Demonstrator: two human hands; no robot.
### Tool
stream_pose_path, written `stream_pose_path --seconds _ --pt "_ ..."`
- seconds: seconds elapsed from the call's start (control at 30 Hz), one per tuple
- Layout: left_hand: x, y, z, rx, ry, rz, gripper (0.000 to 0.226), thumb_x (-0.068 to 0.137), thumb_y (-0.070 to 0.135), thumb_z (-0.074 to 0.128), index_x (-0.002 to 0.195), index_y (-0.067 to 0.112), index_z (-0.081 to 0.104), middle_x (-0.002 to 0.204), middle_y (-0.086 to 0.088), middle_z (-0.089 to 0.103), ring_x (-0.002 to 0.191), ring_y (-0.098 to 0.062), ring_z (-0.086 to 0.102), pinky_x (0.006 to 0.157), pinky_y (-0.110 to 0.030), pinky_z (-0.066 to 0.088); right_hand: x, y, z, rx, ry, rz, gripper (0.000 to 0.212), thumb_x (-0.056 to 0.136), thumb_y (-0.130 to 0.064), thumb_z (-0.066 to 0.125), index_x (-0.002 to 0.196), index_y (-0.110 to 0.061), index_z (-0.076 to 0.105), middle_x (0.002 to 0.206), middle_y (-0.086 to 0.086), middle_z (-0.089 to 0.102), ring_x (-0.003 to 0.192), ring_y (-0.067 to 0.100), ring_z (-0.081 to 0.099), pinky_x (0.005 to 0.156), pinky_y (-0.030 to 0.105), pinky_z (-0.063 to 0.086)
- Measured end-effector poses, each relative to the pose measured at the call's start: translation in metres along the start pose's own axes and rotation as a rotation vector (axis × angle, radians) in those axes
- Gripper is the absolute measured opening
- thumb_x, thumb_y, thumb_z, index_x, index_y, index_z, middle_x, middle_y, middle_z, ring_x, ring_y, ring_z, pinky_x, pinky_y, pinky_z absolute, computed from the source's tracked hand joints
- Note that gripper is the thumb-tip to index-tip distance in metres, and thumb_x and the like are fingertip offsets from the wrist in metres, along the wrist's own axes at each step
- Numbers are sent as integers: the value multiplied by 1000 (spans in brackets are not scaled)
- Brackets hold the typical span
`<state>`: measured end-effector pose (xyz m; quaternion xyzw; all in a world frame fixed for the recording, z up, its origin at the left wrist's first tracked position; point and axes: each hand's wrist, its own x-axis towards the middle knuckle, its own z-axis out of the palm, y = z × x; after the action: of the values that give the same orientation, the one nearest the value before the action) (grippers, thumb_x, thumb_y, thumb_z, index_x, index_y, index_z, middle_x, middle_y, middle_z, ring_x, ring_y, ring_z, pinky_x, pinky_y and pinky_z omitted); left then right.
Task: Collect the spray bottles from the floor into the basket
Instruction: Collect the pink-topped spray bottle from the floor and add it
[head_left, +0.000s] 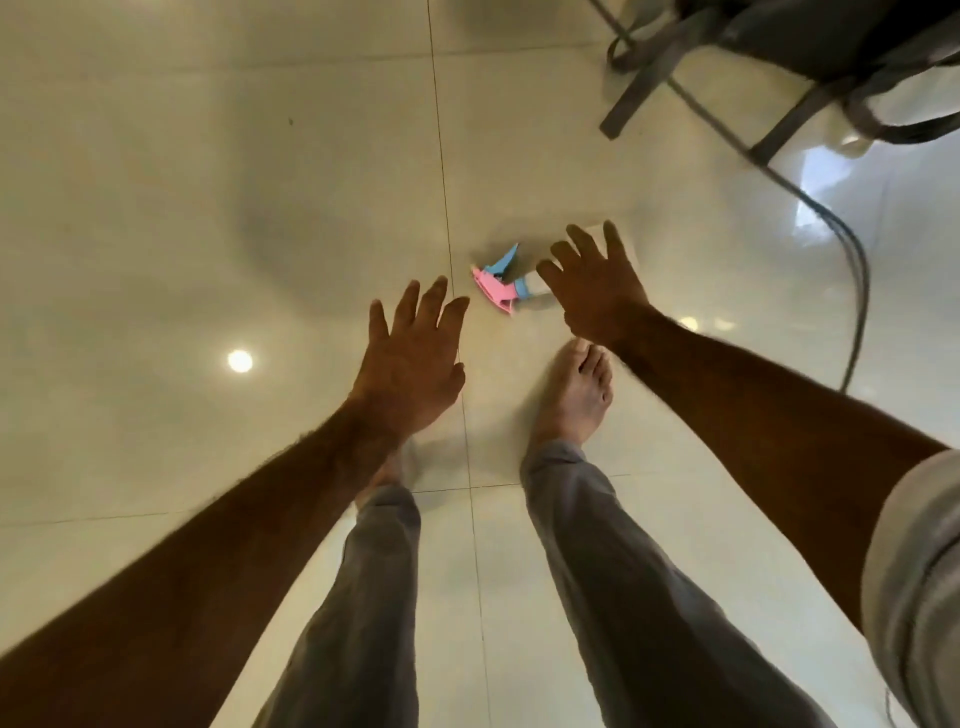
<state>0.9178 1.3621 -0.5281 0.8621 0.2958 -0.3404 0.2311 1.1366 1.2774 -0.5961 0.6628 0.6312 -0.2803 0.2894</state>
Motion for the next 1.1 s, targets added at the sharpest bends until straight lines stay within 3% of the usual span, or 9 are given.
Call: stream_pose_path --seconds 0.2,0.33,0.47,0.63,0.77,0.83,0.9,1.0,1.1 --pt "4 -2 0 -64 -18 -9 73 96 37 56 155 19 17 167 -9 7 155 -32 8 121 -59 18 14 12 15 22 14 61 53 83 -25 65 133 -19 48 129 7 57 126 29 46 112 53 29" --pt "-36 8 -55 -235 -14 34 72 94 32 61 154 18 23 166 -8 16 153 -31 19 121 -55 24 -49 8 -29 616 10 230 49 85 -33 65 130 -22 49 128 5 59 122 30 50 103 45 39" --pt "-106 35 -144 -760 -77 42 78 90 16 69 153 23 25 160 -3 25 146 -24 32 120 -45 32 -171 -14 -114 1238 29 295 42 81 -31 73 119 -20 58 116 3 66 108 28 60 95 46 48" --pt "-202 70 -272 -402 124 511 94 80 11 78 154 33 24 165 2 17 151 -17 23 115 -37 35 -347 -40 -219 1384 55 312 46 85 -19 70 124 -3 54 123 22 60 115 38 53 99 50 42" --pt "-293 111 -344 -80 90 878 54 86 29 72 136 36 53 155 0 40 139 -21 43 110 -39 39 -479 -73 -281 1493 107 360 37 87 -25 67 121 -13 57 116 10 64 105 27 60 94 46 49" --pt "-341 138 -366 32 111 967 36 89 41 62 124 33 62 142 1 54 129 -21 51 105 -40 41 -539 -98 -297 1533 180 431 39 88 -36 67 122 -20 58 115 2 67 103 23 62 92 40 50" --pt "-378 166 -375 121 140 1040 34 91 52 51 111 28 65 116 4 64 108 -19 60 94 -37 44 -584 -121 -298 1438 316 589 40 87 -49 64 118 -25 58 104 -5 67 99 23 63 90 39 46" --pt "-436 225 -366 94 64 1100 35 91 55 58 83 22 55 70 6 57 63 -17 52 66 -33 45 -650 -165 -281 1319 537 940 37 88 -48 61 114 -23 55 107 -3 65 108 24 58 106 50 33" --pt "-495 288 -336 113 -142 1051 42 88 55 62 78 15 54 62 4 55 62 -23 58 64 -37 48 -710 -215 -253 1304 630 1192 38 90 -45 60 121 -23 54 117 -2 64 116 24 54 113 55 24"
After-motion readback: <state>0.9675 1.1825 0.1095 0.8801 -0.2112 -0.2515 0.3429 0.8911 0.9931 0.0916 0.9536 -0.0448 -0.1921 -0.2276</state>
